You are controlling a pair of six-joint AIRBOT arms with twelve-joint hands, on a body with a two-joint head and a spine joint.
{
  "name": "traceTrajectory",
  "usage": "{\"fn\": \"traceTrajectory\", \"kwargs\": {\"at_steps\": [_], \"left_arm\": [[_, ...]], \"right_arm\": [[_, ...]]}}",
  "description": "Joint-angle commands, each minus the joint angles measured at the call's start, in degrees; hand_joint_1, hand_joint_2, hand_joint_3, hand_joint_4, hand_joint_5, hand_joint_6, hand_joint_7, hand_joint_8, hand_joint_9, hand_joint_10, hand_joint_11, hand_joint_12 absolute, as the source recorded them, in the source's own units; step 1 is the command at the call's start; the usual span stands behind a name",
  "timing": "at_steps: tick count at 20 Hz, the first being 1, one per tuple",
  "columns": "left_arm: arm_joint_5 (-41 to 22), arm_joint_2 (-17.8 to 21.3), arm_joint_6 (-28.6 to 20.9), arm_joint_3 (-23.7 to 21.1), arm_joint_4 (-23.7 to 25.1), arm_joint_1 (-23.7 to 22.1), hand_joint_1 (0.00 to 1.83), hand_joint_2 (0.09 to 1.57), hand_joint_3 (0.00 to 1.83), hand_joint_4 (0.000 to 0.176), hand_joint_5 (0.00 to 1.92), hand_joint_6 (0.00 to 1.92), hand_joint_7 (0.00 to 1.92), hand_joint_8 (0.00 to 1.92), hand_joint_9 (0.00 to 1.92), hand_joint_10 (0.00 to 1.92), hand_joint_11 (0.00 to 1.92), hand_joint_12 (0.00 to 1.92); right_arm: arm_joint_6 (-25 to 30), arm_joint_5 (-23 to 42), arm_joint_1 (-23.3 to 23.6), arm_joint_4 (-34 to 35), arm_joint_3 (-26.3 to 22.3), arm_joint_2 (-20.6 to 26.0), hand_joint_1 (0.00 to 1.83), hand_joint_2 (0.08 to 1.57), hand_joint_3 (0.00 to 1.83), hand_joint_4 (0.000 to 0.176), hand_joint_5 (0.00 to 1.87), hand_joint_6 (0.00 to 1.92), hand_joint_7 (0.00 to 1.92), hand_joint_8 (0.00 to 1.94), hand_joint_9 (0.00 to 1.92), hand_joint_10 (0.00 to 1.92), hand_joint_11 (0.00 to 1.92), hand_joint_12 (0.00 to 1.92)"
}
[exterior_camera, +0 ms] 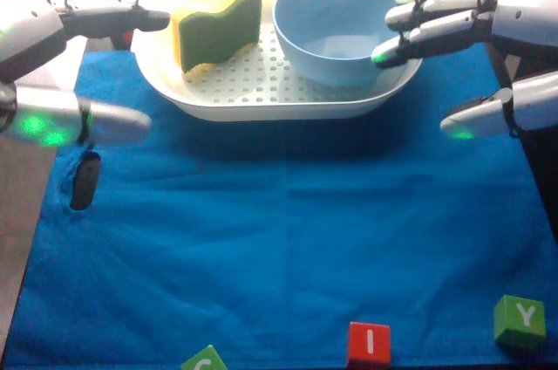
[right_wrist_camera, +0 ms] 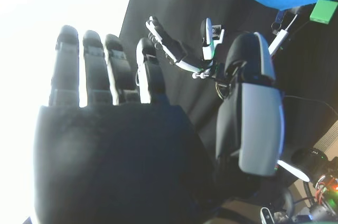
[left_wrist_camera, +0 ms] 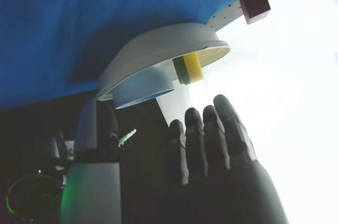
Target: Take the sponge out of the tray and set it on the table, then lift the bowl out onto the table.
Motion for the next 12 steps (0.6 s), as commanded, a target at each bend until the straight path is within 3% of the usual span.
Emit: {"fn": "traceTrajectory", "kwargs": {"at_steps": [1,3,4,5,6,7,8,9,11,12], "left_arm": [[-6.23,-0.31,-0.09,0.51,-1.02,-0.72,0.39,1.01,0.00,0.175,0.27,0.01,0.20,0.01,0.10,0.01,0.00,0.15],[-5.61,-0.77,-0.08,0.84,-0.54,-1.50,0.56,0.97,0.00,0.176,0.28,0.00,0.19,0.00,0.09,0.00,0.00,0.06],[-5.58,-0.89,-0.08,0.90,-0.33,-1.85,0.65,0.95,0.00,0.154,0.30,0.01,0.20,0.01,0.10,0.00,0.00,0.04],[-5.69,-1.02,-0.08,0.96,-0.09,-2.38,0.74,0.94,0.00,0.112,0.33,0.00,0.24,0.00,0.15,0.01,0.04,0.08],[-5.84,-1.12,-0.08,1.06,0.09,-2.87,0.74,0.96,0.00,0.087,0.34,0.00,0.27,0.00,0.20,0.00,0.01,0.41],[-6.08,-1.47,-0.08,1.47,0.38,-3.98,0.76,0.97,0.00,0.094,0.33,0.00,0.27,0.00,0.22,0.00,0.00,0.51],[-6.02,-1.93,-0.08,2.02,0.71,-5.26,0.79,0.95,0.00,0.087,0.35,0.00,0.28,0.00,0.23,0.00,0.00,0.58],[-5.73,-2.46,-0.07,2.62,0.92,-6.40,0.86,0.95,0.00,0.064,0.37,0.00,0.32,0.00,0.28,0.01,0.00,0.67],[-4.25,-4.10,-0.07,4.31,1.27,-8.75,0.88,0.95,0.00,0.030,0.46,0.00,0.44,0.01,0.41,0.01,0.06,0.82],[-2.63,-5.37,-0.07,5.53,1.70,-10.42,0.86,0.95,0.00,0.029,0.49,0.00,0.50,0.00,0.48,0.01,0.12,0.88]], "right_arm": [[0.26,4.55,0.71,3.23,0.19,0.11,0.32,1.22,0.01,0.175,0.41,0.00,0.26,0.00,0.15,0.01,0.00,0.21],[0.26,4.55,0.71,3.16,0.19,0.11,0.35,1.22,0.00,0.175,0.40,0.00,0.27,0.00,0.16,0.00,0.00,0.22],[0.26,4.55,0.71,3.16,0.19,0.11,0.34,1.23,0.00,0.174,0.39,0.00,0.27,0.00,0.16,0.00,0.00,0.18],[0.26,4.55,0.71,3.16,0.19,0.11,0.35,1.22,0.00,0.164,0.41,0.01,0.26,0.00,0.15,0.00,0.00,0.16],[0.26,4.55,0.71,3.16,0.19,0.11,0.34,1.22,0.00,0.171,0.41,0.00,0.26,0.00,0.15,0.00,0.01,0.16],[0.26,4.54,0.71,3.17,0.20,0.11,0.39,1.22,0.00,0.159,0.44,0.01,0.27,0.00,0.16,0.00,0.01,0.17],[0.26,4.53,0.71,3.18,0.23,0.11,0.41,1.22,0.00,0.160,0.45,0.01,0.28,0.00,0.16,0.00,0.01,0.17],[0.26,4.53,0.71,3.18,0.26,0.11,0.41,1.21,0.00,0.173,0.44,0.00,0.28,0.00,0.17,0.01,0.01,0.17],[0.26,4.52,0.71,3.19,0.27,0.10,0.42,1.21,0.00,0.174,0.44,0.00,0.29,0.00,0.17,0.01,0.01,0.19],[0.26,4.52,0.71,3.19,0.28,0.10,0.42,1.21,0.00,0.174,0.43,0.00,0.28,0.00,0.17,0.00,0.01,0.19]]}}
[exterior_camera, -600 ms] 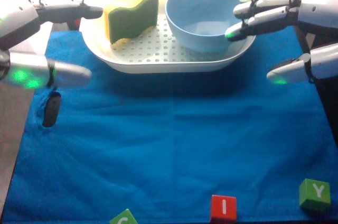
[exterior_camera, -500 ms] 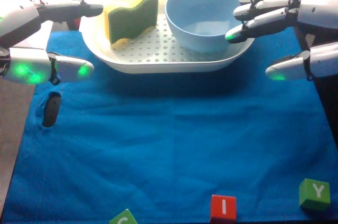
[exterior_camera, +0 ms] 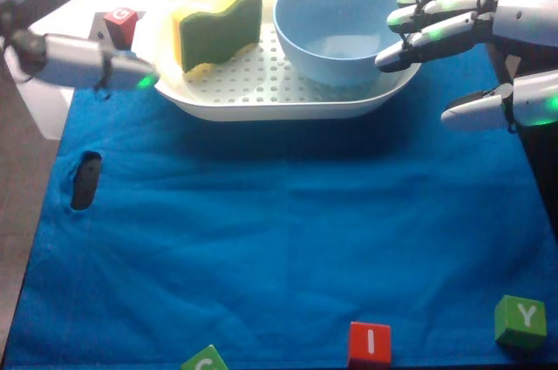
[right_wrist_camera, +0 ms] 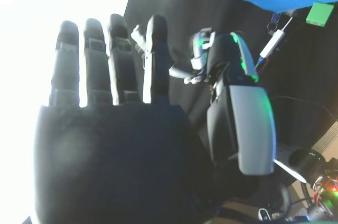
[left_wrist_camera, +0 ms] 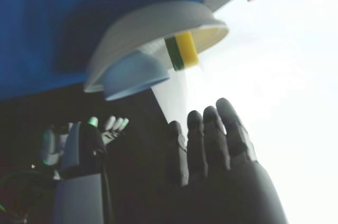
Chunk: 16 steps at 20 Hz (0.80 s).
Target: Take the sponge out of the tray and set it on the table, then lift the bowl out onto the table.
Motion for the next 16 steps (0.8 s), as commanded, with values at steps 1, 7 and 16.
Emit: {"fn": "traceTrajectory", "kwargs": {"at_steps": [1,7,16], "left_arm": [[-3.02,-1.58,-0.12,1.26,-0.10,-2.75,0.85,0.96,0.00,0.028,0.52,0.01,0.54,0.01,0.53,0.03,0.17,0.91],[3.98,-8.81,5.64,8.08,-4.47,-8.03,0.90,0.95,0.00,0.062,0.64,0.00,0.69,0.00,0.73,0.01,0.20,1.17],[13.16,-20.29,11.88,21.94,-13.53,-10.37,0.89,0.97,0.00,0.045,0.70,0.00,0.84,0.01,0.80,0.02,0.03,1.35]], "right_arm": [[0.24,4.65,0.71,3.25,0.21,0.07,0.41,1.21,0.00,0.172,0.44,0.00,0.29,0.00,0.18,0.01,0.02,0.20],[0.24,4.66,0.71,3.22,0.51,-0.28,0.39,1.23,0.00,0.174,0.42,0.00,0.28,0.00,0.16,0.00,0.00,0.23],[0.24,4.67,0.71,2.58,1.48,-1.71,0.43,1.24,0.00,0.163,0.49,0.00,0.39,0.00,0.26,0.00,0.00,0.37]]}}
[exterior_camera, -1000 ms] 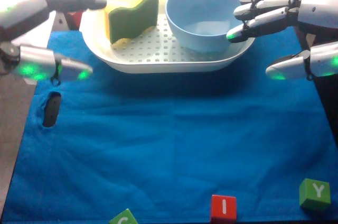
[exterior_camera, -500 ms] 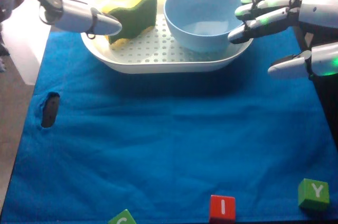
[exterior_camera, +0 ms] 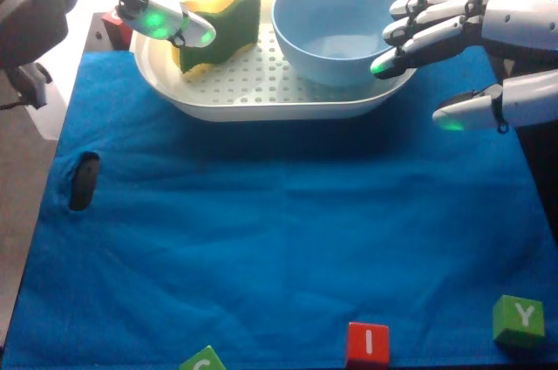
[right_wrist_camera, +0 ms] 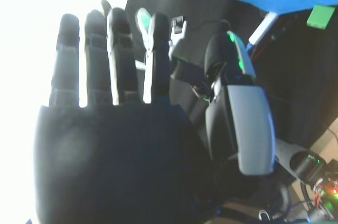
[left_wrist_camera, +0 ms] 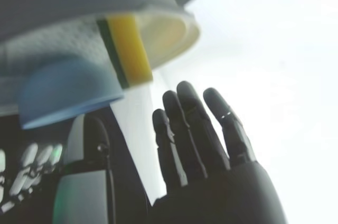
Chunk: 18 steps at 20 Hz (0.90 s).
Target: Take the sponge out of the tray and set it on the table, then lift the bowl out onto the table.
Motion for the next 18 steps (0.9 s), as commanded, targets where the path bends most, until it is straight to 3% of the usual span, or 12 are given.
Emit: {"fn": "traceTrajectory", "kwargs": {"at_steps": [1,4,6,7,9,10,11,12,14,16,17,18], "left_arm": [[-5.32,-0.39,1.46,0.93,-1.19,-1.22,0.87,0.98,0.00,0.055,0.71,0.00,0.84,0.00,0.78,0.01,0.01,1.31],[-4.28,-2.07,1.60,3.39,-2.34,-1.26,0.86,0.98,0.00,0.082,0.69,0.00,0.81,0.00,0.78,0.00,0.03,1.32],[-3.48,-3.57,1.61,4.94,-2.31,-1.31,0.89,0.98,0.00,0.076,0.71,0.00,0.81,0.00,0.77,0.00,0.12,1.15],[-3.03,-4.23,1.62,5.72,-2.21,-1.33,0.92,0.99,0.00,0.074,0.74,0.00,0.86,0.02,0.82,0.02,0.14,1.24],[-1.94,-5.14,1.62,6.84,-2.22,-1.32,0.99,1.05,0.01,0.034,0.84,0.02,0.96,0.04,0.90,0.06,0.20,1.26],[-1.90,-5.26,1.62,6.95,-2.25,-1.32,1.05,1.11,0.00,0.067,0.96,0.76,1.00,0.07,0.95,0.13,0.25,1.34],[-1.94,-5.35,1.62,6.97,-2.25,-1.31,1.19,1.15,0.00,0.000,0.88,1.06,0.90,0.95,0.81,0.72,0.35,1.50],[-2.09,-5.39,1.62,6.94,-2.26,-1.29,1.22,1.18,0.00,0.000,0.87,0.92,0.85,1.36,0.72,1.09,0.40,1.61],[-2.26,-5.56,1.62,6.91,-2.27,-1.22,1.26,1.13,0.00,0.000,0.98,0.74,0.95,1.28,0.94,1.11,0.59,1.54],[-2.43,-5.71,1.34,6.84,-2.52,-1.06,1.28,1.08,0.00,0.000,1.03,0.73,1.12,0.94,1.15,0.71,0.90,1.17],[-3.08,-5.42,0.77,6.30,-2.53,-0.93,1.37,1.05,0.00,0.000,1.01,0.69,1.13,0.75,1.17,0.94,0.96,1.05],[-4.14,-4.89,0.71,5.47,-2.51,-0.90,1.38,1.08,0.00,0.000,0.96,0.77,1.02,0.91,1.07,1.07,0.94,1.00]], "right_arm": [[0.22,4.47,0.71,3.03,0.26,-0.29,0.43,1.24,0.00,0.163,0.50,0.01,0.40,0.01,0.26,0.00,0.00,0.36],[0.22,4.49,0.71,2.52,1.12,-1.35,0.48,1.25,0.00,0.156,0.52,0.01,0.39,0.00,0.25,0.00,0.00,0.32],[0.22,4.50,0.71,2.50,1.40,-1.62,0.59,1.22,0.00,0.135,0.58,0.00,0.40,0.00,0.25,0.00,0.00,0.34],[0.21,4.51,0.71,2.37,1.47,-1.77,0.63,1.20,0.00,0.125,0.60,0.00,0.41,0.00,0.27,0.00,0.00,0.39],[0.21,4.52,0.71,1.93,1.55,-2.10,0.80,1.14,0.00,0.114,0.62,0.01,0.41,0.00,0.26,0.00,0.00,0.39],[0.21,4.53,0.71,1.87,1.56,-2.12,0.82,1.13,0.00,0.116,0.62,0.00,0.40,0.00,0.26,0.00,0.00,0.38],[0.21,4.53,0.71,1.87,1.56,-2.12,0.80,1.13,0.00,0.127,0.62,0.00,0.39,0.00,0.24,0.00,0.00,0.32],[0.21,4.53,0.71,1.87,1.56,-2.12,0.83,1.13,0.00,0.128,0.62,0.00,0.37,0.00,0.23,0.00,0.00,0.28],[0.21,4.53,0.71,1.90,1.58,-2.12,0.89,1.12,0.00,0.126,0.62,0.00,0.40,0.01,0.24,0.00,0.00,0.29],[0.21,4.53,0.71,1.91,1.57,-2.14,0.89,1.12,0.00,0.116,0.62,0.00,0.39,0.00,0.24,0.00,0.00,0.28],[0.21,4.53,0.71,1.91,1.57,-2.15,0.85,1.13,0.00,0.102,0.64,0.00,0.40,0.00,0.26,0.00,0.00,0.32],[0.21,4.53,0.71,1.91,1.57,-2.15,0.84,1.14,0.00,0.102,0.64,0.00,0.41,0.00,0.27,0.00,0.00,0.33]]}}
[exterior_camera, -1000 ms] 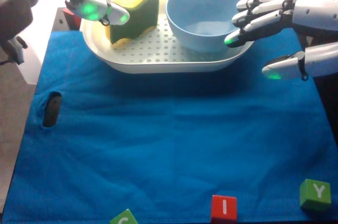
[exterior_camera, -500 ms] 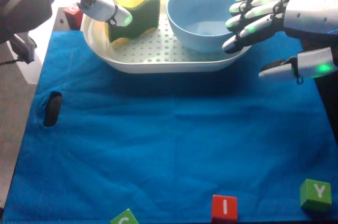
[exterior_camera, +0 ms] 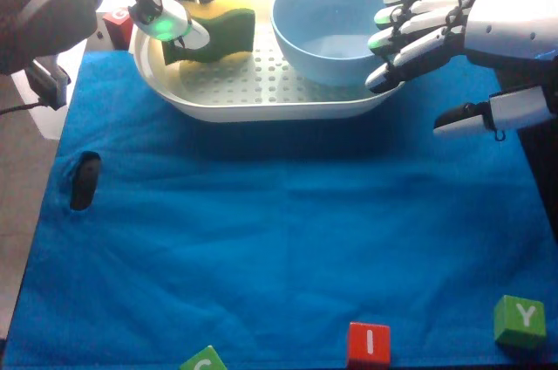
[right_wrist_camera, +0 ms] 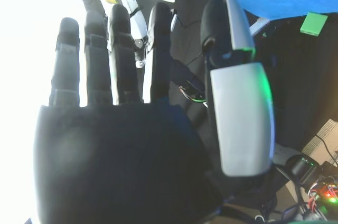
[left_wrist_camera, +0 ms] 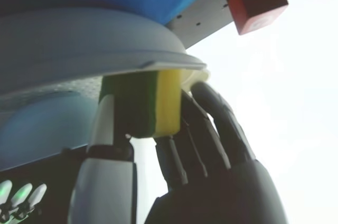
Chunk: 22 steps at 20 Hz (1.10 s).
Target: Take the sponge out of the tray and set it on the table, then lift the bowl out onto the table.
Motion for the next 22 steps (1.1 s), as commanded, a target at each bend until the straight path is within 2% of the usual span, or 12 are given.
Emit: {"fn": "traceTrajectory", "kwargs": {"at_steps": [1,2,3,5,6,8,12,15,17,18,19,22], "left_arm": [[-8.75,0.60,-0.38,-0.81,-0.05,-0.55,1.37,1.13,0.00,0.000,0.95,0.73,0.90,1.16,0.92,1.27,0.81,1.14],[-10.25,1.51,-0.43,-2.12,0.19,-0.90,1.38,1.12,0.00,0.000,0.95,0.76,0.93,1.10,0.92,1.27,0.78,1.17],[-12.44,2.79,-1.54,-3.77,1.78,-1.49,1.28,1.11,0.00,0.000,1.00,0.73,0.99,1.14,0.95,1.01,0.82,1.29],[-17.33,5.21,-7.27,-6.63,6.99,-2.97,1.27,1.10,0.00,0.000,1.08,0.59,1.00,1.18,1.01,0.87,0.86,1.33],[-19.48,6.58,-8.12,-8.24,8.29,-3.55,1.36,1.11,0.01,0.000,1.02,0.68,0.96,1.09,0.93,1.19,0.79,1.29],[-23.89,10.29,-8.13,-13.03,11.25,-4.62,1.38,1.10,0.00,0.000,1.03,0.65,0.97,1.01,0.94,1.27,0.80,1.33],[-29.17,17.93,-8.13,-21.64,16.91,-5.00,1.40,1.05,0.00,0.000,1.07,0.62,1.14,0.65,1.08,1.07,0.95,1.18],[-31.79,25.29,-11.52,-28.55,22.13,-2.88,1.40,1.04,0.00,0.000,1.07,0.59,1.17,0.64,1.08,1.07,1.00,1.23],[-32.43,27.89,-16.63,-30.28,26.32,-1.57,1.39,1.04,0.00,0.000,1.04,0.72,1.20,0.66,1.04,1.02,0.73,1.24],[-32.65,29.11,-20.95,-30.89,29.62,-0.88,1.40,1.03,0.00,0.000,1.09,0.65,1.27,0.57,1.04,1.00,0.71,1.28],[-32.76,29.85,-23.31,-31.30,31.33,-0.26,1.31,1.01,0.00,0.000,1.18,0.51,1.27,0.64,1.08,0.75,0.67,1.32],[-34.78,33.14,-29.03,-33.95,33.04,5.44,1.27,1.03,0.00,0.000,1.17,0.56,1.21,0.74,1.19,0.63,0.91,1.27]], "right_arm": [[0.22,4.33,0.69,3.32,0.22,-0.03,0.83,1.14,0.00,0.098,0.64,0.00,0.42,0.00,0.27,0.01,0.00,0.34],[0.22,4.32,0.69,3.33,0.22,-0.02,0.86,1.14,0.00,0.095,0.66,0.00,0.43,0.01,0.29,0.01,0.00,0.37],[0.23,4.32,0.69,3.40,0.20,-0.02,0.85,1.15,0.00,0.092,0.65,0.00,0.44,0.01,0.29,0.01,0.00,0.38],[0.23,4.32,0.69,3.95,-0.08,-0.02,0.85,1.15,0.00,0.103,0.66,0.00,0.42,0.00,0.28,0.00,0.00,0.38],[0.23,4.31,0.69,4.12,-0.14,-0.02,0.89,1.13,0.00,0.103,0.67,0.01,0.42,0.00,0.28,0.00,0.00,0.38],[0.24,4.31,0.68,4.34,-0.37,-0.02,0.85,1.16,0.00,0.088,0.68,0.00,0.47,0.00,0.31,0.00,0.00,0.48],[0.34,4.27,0.66,4.75,-1.10,0.74,0.84,1.18,0.00,0.100,0.67,0.00,0.46,0.00,0.30,0.00,0.00,0.46],[0.95,4.24,0.63,4.79,-1.54,1.59,0.89,1.16,0.00,0.092,0.69,0.00,0.49,0.00,0.32,0.00,0.00,0.54],[1.04,4.13,0.59,4.95,-1.70,1.98,0.81,1.20,0.01,0.110,0.65,0.00,0.44,0.00,0.29,0.00,0.00,0.46],[1.05,4.01,0.50,5.25,-1.89,2.31,0.82,1.20,0.00,0.125,0.64,0.00,0.44,0.00,0.28,0.00,0.00,0.41],[1.05,3.99,0.38,5.44,-1.98,2.46,0.85,1.19,0.00,0.131,0.64,0.00,0.44,0.00,0.28,0.00,0.00,0.40],[1.05,3.92,0.32,5.59,-1.97,2.38,0.64,1.26,0.02,0.138,0.61,0.00,0.42,0.00,0.26,0.00,0.00,0.40]]}}
